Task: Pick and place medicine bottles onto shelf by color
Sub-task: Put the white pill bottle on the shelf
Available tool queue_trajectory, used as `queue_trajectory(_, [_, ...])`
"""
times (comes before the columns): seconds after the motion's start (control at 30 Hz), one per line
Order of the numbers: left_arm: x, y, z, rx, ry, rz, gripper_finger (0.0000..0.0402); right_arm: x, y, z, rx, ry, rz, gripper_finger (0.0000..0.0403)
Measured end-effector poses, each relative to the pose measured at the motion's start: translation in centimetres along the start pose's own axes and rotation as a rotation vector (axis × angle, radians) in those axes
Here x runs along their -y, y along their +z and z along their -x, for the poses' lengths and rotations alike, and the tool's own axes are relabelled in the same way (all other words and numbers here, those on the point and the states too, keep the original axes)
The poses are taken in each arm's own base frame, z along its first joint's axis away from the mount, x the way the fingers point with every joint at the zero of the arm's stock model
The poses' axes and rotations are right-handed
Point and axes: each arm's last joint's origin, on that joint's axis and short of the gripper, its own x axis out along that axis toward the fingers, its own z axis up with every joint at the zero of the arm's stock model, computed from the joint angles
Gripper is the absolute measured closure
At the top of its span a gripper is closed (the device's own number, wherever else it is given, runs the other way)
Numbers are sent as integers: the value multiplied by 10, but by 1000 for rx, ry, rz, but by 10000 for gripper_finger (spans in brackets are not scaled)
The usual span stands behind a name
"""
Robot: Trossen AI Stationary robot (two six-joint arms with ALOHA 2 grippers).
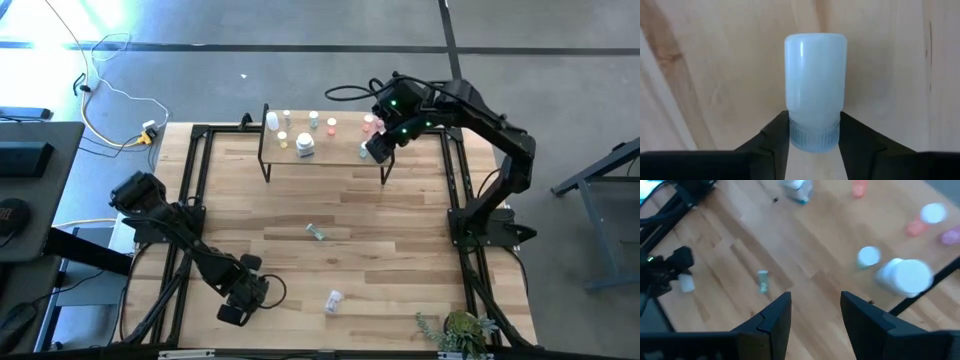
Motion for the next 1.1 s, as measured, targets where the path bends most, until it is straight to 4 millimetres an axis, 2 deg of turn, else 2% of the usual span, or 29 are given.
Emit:
queue_trajectory(0.13, [1,3,7,2,47,-5,263,-11,-5,0,-35,69,10,241])
queue_trajectory(0.33, [2,15,27,22,178,-94,269,-29,-15,0,-78,135,19,241])
queue_trajectory(0.6, [-4,38,63,94,465,-246,269,-46,-24,0,-124,214,0,241])
queue_trajectory(0.8, [-19,57,87,130,710,-372,269,-52,-23,2,-159,341,5,241])
queue_trajectory(1.1, [-51,83,117,90,1093,-490,268,-57,-20,3,-155,449,20,241])
